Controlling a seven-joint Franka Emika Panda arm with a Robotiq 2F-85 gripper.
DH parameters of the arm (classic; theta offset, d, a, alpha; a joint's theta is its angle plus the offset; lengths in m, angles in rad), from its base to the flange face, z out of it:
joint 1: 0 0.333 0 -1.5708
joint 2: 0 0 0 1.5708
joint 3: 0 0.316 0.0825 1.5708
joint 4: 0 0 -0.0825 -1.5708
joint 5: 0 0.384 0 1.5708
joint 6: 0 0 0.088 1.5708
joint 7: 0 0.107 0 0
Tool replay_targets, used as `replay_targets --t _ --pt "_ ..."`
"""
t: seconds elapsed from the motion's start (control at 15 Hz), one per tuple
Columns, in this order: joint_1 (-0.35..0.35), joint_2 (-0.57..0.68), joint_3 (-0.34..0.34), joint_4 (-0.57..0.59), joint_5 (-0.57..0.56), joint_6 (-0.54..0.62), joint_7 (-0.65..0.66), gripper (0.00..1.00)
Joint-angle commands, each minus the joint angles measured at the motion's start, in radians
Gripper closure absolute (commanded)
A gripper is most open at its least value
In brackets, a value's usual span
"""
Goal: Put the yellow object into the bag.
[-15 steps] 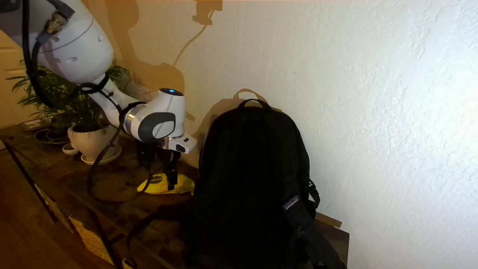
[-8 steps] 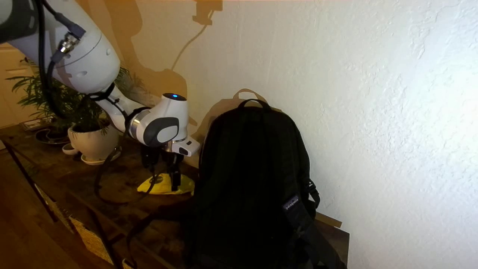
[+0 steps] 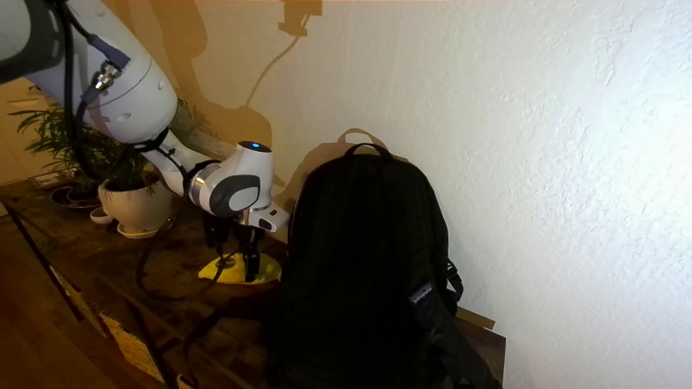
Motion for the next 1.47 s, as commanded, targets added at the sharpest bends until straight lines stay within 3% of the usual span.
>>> replay_targets --t 0.0,0.53,1.0,1.4 --pt "0.019 -0.012 -0.016 0.004 -0.001 -0.034 0.009 0.47" --pt "0.049 -0.090 -0.005 -0.073 -0.011 0.019 -0.029 0.94" --pt "0.106 -0.202 -0.029 -0.212 -0.036 0.092 -0.059 0.92" --pt "0.142 -0.321 -0.068 -0.312 -0.107 0.085 -0.058 0.93"
